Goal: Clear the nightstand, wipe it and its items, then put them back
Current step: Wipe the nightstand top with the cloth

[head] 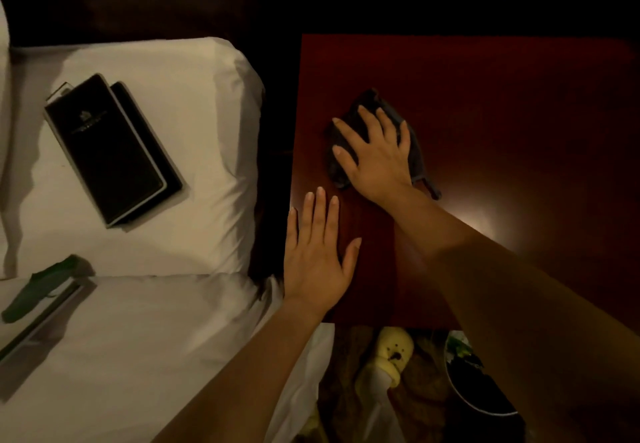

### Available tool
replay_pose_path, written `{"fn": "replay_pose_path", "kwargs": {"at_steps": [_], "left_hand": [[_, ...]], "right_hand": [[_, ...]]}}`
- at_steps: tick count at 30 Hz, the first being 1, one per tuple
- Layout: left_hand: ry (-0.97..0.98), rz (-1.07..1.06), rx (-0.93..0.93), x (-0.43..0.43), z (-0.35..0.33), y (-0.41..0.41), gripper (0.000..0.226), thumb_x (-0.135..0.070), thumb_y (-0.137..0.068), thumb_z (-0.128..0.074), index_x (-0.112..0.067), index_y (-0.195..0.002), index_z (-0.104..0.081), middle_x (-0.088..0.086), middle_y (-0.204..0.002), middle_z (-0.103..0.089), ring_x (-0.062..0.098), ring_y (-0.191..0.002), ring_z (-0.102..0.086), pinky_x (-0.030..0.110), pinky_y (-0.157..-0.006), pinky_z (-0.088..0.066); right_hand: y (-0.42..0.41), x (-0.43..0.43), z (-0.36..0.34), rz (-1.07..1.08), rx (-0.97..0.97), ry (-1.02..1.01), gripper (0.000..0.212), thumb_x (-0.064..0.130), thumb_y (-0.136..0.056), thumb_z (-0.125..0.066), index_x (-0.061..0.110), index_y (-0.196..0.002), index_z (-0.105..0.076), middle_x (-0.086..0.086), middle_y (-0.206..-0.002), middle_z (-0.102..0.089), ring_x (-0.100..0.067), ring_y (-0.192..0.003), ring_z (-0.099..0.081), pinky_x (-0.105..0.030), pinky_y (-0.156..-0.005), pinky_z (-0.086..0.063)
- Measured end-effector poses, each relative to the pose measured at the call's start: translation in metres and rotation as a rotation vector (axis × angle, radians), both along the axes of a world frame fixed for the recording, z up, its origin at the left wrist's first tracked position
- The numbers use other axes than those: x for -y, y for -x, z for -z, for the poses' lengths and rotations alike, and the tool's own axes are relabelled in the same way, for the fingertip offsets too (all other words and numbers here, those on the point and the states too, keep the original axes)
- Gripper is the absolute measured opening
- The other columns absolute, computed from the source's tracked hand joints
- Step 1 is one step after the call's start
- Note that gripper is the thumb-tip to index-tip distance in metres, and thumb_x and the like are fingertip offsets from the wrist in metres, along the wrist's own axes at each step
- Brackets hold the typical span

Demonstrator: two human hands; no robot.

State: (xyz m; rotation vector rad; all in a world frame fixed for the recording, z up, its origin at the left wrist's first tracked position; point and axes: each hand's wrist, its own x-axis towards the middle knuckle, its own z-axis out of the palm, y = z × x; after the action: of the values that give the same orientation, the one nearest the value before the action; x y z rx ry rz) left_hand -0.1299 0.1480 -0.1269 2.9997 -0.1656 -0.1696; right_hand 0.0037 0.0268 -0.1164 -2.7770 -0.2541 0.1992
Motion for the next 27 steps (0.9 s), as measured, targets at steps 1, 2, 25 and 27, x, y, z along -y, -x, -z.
{"fn": "replay_pose_path", "kwargs": {"at_steps": [1, 2, 25, 27], "left_hand": [[0.002, -0.011, 0.003, 0.0, 0.0, 0.002, 0.068, -0.053, -0.094, -0.027, -0.012, -0.149, -0.027, 0.015, -0.157, -0.023, 0.029, -0.146, -0.02, 0.05, -0.118, -0.024], [0.001, -0.022, 0.005, 0.0, 0.0, 0.005, 0.067, -0.054, -0.094, -0.027, -0.015, -0.149, -0.027, 0.016, -0.157, -0.023, 0.03, -0.146, -0.019, 0.05, -0.118, -0.023], [0.179, -0.015, -0.075, -0.01, -0.002, 0.005, 0.059, -0.044, -0.096, -0.016, -0.021, -0.151, -0.01, 0.011, -0.161, -0.004, 0.019, -0.148, 0.005, 0.037, -0.12, 0.006], [0.31, -0.022, -0.113, -0.015, -0.005, 0.005, 0.058, -0.041, -0.097, -0.017, -0.021, -0.151, -0.007, 0.004, -0.161, -0.002, 0.009, -0.144, 0.011, 0.032, -0.119, 0.011]], "right_hand": [[0.0, 0.001, 0.0, -0.01, 0.003, 0.003, 0.05, 0.05, -0.096, -0.028, 0.04, -0.145, -0.025, -0.003, -0.16, -0.014, -0.029, -0.147, -0.004, -0.055, -0.116, 0.004], [0.0, 0.002, 0.0, -0.023, 0.006, 0.008, 0.05, 0.051, -0.096, -0.029, 0.04, -0.145, -0.025, -0.003, -0.159, -0.014, -0.029, -0.147, -0.004, -0.055, -0.116, 0.004], [0.156, 0.025, -0.003, 0.131, 0.001, 0.036, 0.062, 0.058, -0.088, -0.04, 0.035, -0.145, -0.03, -0.007, -0.155, -0.028, -0.032, -0.145, -0.019, -0.058, -0.115, -0.01], [0.17, 0.007, -0.005, 0.154, -0.016, 0.056, 0.066, 0.056, -0.084, -0.045, 0.033, -0.144, -0.032, -0.009, -0.153, -0.032, -0.034, -0.143, -0.025, -0.059, -0.113, -0.015]]}}
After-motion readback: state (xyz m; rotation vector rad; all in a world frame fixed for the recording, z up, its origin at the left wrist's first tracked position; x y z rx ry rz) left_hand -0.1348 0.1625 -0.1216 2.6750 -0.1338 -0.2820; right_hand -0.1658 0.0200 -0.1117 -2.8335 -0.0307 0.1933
